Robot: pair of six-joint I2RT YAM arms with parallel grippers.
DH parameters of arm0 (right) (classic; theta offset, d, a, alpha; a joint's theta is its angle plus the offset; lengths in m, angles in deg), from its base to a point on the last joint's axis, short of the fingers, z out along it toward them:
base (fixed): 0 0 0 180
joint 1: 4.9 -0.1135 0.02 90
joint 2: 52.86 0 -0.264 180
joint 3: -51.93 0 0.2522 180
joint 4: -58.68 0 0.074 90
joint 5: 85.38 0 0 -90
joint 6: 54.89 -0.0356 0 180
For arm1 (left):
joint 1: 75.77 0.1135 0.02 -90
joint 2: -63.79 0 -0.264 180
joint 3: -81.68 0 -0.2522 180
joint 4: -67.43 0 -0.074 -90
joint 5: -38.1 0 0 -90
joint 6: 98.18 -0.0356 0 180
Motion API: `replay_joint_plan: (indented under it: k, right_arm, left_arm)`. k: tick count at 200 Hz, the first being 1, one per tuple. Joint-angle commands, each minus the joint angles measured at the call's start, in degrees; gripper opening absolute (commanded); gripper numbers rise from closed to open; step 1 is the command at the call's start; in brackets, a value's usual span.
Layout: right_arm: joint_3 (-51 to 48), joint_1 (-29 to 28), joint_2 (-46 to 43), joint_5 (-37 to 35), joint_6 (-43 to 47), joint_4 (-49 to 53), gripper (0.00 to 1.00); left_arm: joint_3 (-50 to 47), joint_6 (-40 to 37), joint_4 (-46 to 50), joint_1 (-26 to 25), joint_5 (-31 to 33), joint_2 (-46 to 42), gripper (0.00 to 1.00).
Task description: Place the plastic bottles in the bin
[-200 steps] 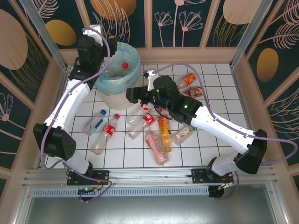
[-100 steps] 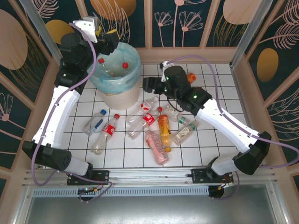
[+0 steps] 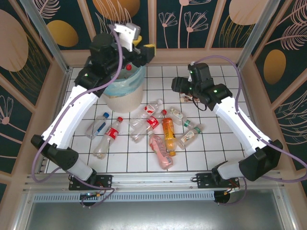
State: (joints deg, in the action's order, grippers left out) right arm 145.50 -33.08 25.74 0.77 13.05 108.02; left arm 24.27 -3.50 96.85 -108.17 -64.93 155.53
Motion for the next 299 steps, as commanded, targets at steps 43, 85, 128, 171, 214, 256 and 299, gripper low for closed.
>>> replay_joint_plan:
  k: [43, 85, 128, 171, 214, 256, 299]
  right_arm:
    - [-11.78, -1.89, -6.15, 9.76, -0.71, 3.11, 0.68]
    - [-18.50, -14.42, -8.23, 7.51, -4.48, 2.64, 0.64]
    - [-26.54, -28.50, -11.58, 4.25, -13.28, -0.69, 0.62]
    - [-28.87, -39.18, -10.22, -0.13, -22.07, 0.60, 0.62]
    - [-28.26, -44.25, -4.43, -2.97, -26.27, 1.70, 0.64]
    - [-26.73, -46.66, 1.35, -4.80, -28.39, 3.14, 0.67]
    - [-25.56, -47.31, 3.86, -8.36, -30.93, 5.94, 0.73]
  left_arm:
    - [-5.17, -0.12, 4.49, -6.26, -1.57, 0.50, 0.72]
    - [-19.22, 4.34, 3.51, -7.84, -2.18, -4.71, 0.71]
    - [-32.59, 9.71, 2.35, -7.83, 3.76, -13.03, 0.71]
    - [-40.83, 12.75, 3.41, -7.79, 12.29, -20.02, 0.72]
    - [-43.94, 14.25, 3.76, -7.81, 16.90, -24.14, 0.73]
    - [-45.46, 14.19, 4.10, -7.78, 19.13, -26.82, 0.73]
    - [-46.99, 14.10, 4.38, -7.85, 19.80, -28.76, 0.74]
